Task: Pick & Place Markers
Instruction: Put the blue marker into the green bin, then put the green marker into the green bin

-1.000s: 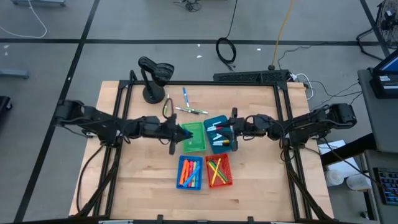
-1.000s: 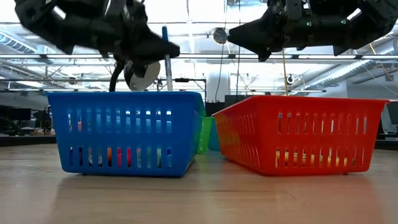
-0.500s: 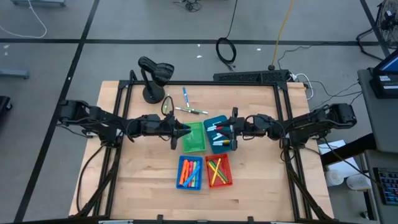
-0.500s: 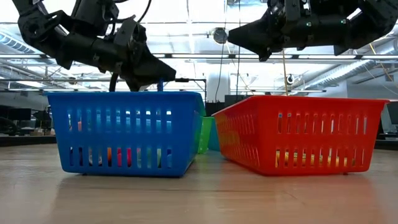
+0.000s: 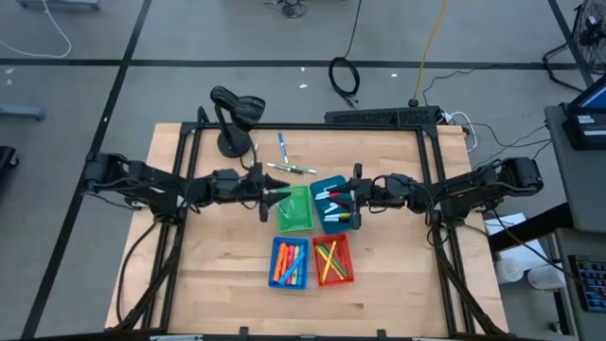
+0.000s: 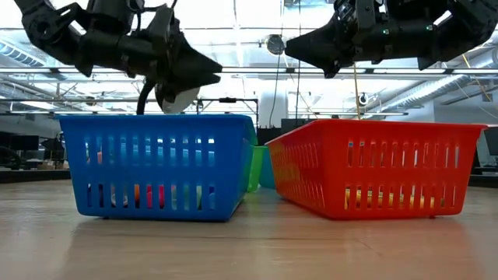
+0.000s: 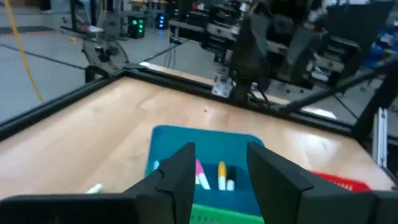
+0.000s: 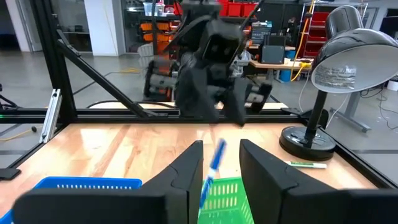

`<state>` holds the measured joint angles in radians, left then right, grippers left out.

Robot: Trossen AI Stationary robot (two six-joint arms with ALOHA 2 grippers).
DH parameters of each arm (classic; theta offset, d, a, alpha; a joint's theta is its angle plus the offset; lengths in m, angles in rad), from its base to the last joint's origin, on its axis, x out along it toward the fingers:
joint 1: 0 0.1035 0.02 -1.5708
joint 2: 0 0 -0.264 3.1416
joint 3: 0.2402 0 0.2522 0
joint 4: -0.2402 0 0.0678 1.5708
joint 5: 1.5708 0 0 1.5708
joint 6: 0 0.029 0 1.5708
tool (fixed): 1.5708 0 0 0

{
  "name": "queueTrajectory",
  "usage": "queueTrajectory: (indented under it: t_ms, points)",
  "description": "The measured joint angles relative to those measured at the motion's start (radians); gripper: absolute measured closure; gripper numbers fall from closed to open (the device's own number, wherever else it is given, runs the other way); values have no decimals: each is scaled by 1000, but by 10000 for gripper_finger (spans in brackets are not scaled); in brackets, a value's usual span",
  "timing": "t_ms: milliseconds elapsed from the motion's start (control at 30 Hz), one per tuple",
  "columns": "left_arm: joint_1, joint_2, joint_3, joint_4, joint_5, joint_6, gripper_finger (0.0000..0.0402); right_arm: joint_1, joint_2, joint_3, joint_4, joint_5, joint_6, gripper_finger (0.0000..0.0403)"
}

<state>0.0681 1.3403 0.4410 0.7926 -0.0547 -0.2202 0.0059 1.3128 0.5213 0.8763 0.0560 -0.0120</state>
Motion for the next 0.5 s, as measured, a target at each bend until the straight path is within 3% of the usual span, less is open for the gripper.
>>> queueTrajectory:
  t_ms: [167,333,400,500]
  points:
    - [23,-42,70,-88,18,-14,253,0,0,0,0,0,0,312]
    - [23,-55,212,-448,32,40,252,0,0,0,-11,0,0,312]
    - [23,-64,276,-636,-53,56,252,0,0,0,-13,0,0,312]
    - [31,-63,335,-919,-279,50,252,0,0,0,-14,0,0,312]
